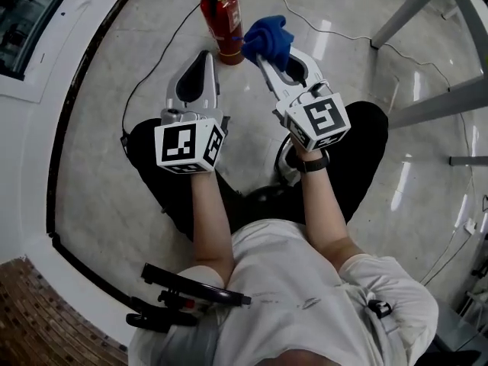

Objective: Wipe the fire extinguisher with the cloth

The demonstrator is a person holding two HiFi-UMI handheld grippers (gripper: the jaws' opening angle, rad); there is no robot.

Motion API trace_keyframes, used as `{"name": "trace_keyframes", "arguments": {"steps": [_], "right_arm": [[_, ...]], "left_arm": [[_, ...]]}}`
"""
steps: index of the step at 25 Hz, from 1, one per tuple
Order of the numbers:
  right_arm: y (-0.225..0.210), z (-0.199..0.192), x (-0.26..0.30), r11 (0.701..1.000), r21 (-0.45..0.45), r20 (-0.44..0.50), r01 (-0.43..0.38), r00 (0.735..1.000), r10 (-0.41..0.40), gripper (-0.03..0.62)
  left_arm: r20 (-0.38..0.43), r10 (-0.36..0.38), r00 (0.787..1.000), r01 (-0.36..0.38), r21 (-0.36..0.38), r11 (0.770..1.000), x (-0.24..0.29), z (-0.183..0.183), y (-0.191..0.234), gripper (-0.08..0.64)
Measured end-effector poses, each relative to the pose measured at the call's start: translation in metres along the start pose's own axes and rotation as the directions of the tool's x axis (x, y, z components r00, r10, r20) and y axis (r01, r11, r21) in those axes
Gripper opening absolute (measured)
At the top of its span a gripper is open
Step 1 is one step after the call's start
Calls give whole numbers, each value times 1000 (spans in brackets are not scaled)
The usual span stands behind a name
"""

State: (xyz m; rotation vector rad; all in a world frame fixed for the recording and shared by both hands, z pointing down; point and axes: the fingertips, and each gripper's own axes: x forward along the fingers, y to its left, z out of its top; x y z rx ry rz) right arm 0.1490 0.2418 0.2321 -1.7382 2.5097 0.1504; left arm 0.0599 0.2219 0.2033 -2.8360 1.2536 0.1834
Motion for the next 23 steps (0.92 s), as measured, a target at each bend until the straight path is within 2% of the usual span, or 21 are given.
{"name": "trace_keyframes", "arguments": {"steps": [4,8,14,23], "right_arm": [[10,4,-4,1000,5,-13,-7,1000,7,78],[30,-1,-2,999,7,-37,-34,999,34,78],[40,-8,-6,1000,-5,-74,-31,997,31,78],[51,1,-17,1000,-12,-68,-28,997,27,78]], "left_arm": [[-11,9,1000,-9,14,1000,-8,-2,0,0],[-10,15,1000,-15,-1,1000,-25,-4,5,0],[1,-2,1000,2,-25,1000,-38,1,3,0],[4,-7,1000,7,-39,999,-52,2,5,0]]}}
